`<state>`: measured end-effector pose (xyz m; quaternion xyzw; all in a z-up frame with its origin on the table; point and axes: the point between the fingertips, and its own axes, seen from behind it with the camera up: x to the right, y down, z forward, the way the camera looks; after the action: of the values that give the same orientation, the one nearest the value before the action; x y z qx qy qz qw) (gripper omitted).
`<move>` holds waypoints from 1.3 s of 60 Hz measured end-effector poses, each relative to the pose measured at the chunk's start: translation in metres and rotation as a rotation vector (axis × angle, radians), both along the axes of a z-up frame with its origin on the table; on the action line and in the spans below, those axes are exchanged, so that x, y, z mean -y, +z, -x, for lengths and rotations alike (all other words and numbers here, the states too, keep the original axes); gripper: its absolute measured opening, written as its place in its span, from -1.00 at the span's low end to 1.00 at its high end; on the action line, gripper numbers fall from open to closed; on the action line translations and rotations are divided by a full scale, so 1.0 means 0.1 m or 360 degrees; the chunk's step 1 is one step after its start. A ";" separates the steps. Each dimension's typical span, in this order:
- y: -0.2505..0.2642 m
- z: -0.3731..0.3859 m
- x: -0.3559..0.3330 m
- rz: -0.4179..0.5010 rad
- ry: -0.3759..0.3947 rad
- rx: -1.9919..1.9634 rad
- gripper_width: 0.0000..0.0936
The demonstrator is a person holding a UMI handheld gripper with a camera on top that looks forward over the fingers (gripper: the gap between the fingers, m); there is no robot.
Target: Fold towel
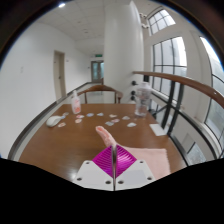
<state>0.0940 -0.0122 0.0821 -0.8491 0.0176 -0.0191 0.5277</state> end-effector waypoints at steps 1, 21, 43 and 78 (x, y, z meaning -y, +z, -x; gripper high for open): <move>0.04 -0.11 0.02 -0.0008 -0.0031 -0.0003 -0.99; -0.72 -1.66 0.55 0.0292 -0.0419 0.0004 -0.95; -0.19 -1.51 0.95 0.0095 -0.0342 -0.0089 0.77; 0.44 -0.76 2.08 -0.0190 -0.0194 -0.0081 0.76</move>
<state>0.1703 -0.2198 0.1257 -0.8136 0.0837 -0.0283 0.5747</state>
